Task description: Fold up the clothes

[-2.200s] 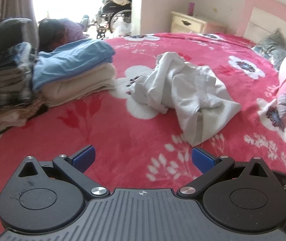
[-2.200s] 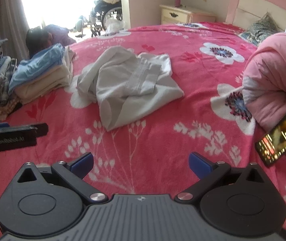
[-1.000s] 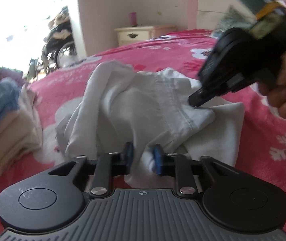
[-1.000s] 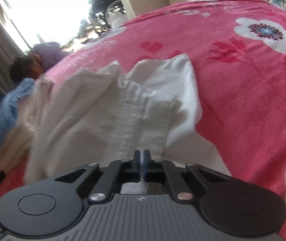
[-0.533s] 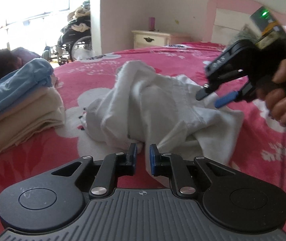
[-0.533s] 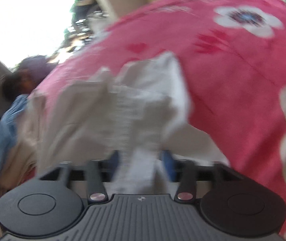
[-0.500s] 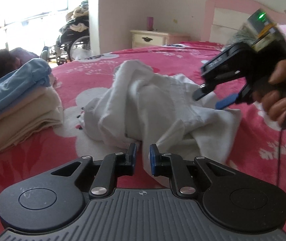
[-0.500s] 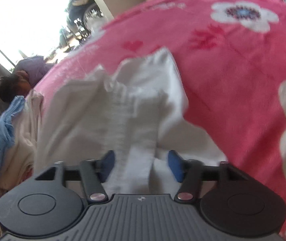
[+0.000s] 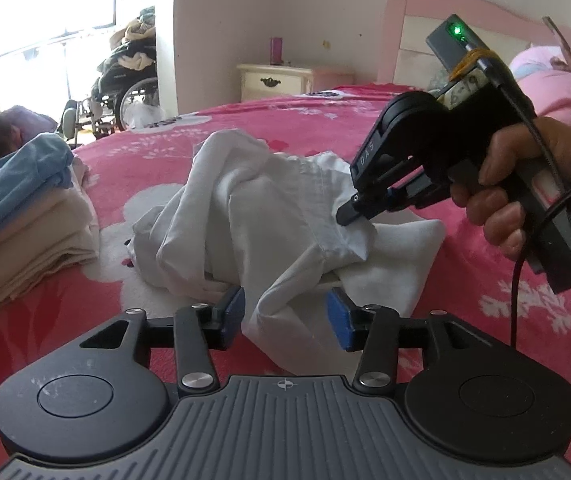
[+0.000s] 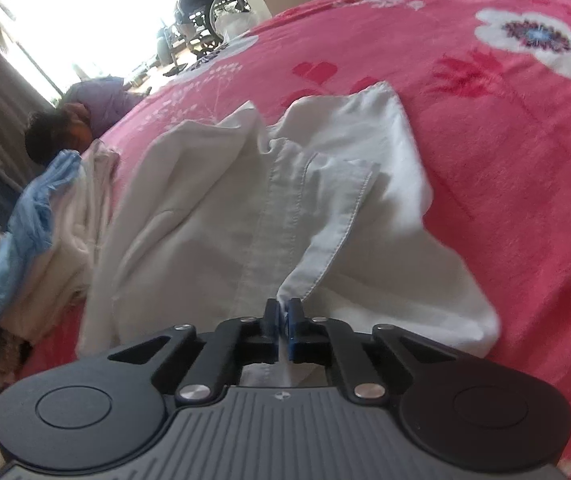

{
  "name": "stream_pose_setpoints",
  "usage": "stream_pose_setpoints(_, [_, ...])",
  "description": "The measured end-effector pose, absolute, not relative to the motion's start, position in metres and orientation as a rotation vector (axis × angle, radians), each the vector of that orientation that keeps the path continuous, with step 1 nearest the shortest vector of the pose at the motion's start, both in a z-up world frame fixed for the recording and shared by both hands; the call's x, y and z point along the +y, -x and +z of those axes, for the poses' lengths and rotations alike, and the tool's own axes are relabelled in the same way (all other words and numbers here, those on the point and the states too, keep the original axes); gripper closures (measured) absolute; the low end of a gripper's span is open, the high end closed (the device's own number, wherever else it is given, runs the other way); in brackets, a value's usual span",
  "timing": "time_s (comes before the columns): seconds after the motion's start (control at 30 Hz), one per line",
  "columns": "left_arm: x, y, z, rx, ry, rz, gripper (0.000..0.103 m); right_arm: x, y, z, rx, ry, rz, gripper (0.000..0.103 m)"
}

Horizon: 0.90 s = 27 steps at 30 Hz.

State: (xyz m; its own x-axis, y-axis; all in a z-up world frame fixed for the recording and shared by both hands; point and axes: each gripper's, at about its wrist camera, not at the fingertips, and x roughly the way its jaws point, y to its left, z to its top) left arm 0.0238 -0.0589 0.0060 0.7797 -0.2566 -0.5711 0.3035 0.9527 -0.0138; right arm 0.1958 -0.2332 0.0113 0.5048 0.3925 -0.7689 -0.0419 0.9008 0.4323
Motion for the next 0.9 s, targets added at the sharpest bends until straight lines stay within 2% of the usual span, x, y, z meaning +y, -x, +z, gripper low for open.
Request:
stream_pose_setpoints(0.43, [-0.054,-0.004,0.016,0.504,-0.074,-0.304,0.051,-0.168,-0.119,0.08,1.026,-0.45,0.787,0.099])
stream_pose_setpoints(0.6, [-0.042,0.007,0.019,0.475,-0.049,-0.236,0.054,-0.144,-0.093,0.094,1.043,-0.44,0.91,0.099])
stream_pose_setpoints(0.67, [-0.034,0.006,0.017,0.502,-0.016,-0.217,0.062,-0.138,-0.085,0.098,1.04,-0.39,0.924,0.095])
stream_pose_setpoints(0.73, [-0.025,0.002,0.013,0.535,0.027,-0.192,0.068,-0.135,-0.082,0.102,1.034,-0.327,0.896,0.084])
stream_pose_setpoints(0.8, [-0.016,-0.004,0.007,0.568,0.073,-0.159,0.073,-0.142,-0.082,0.106,1.017,-0.317,0.874,0.069])
stream_pose_setpoints(0.9, [-0.006,-0.011,0.0,0.595,0.116,-0.114,0.075,-0.165,-0.082,0.116,0.96,-0.335,0.855,0.066])
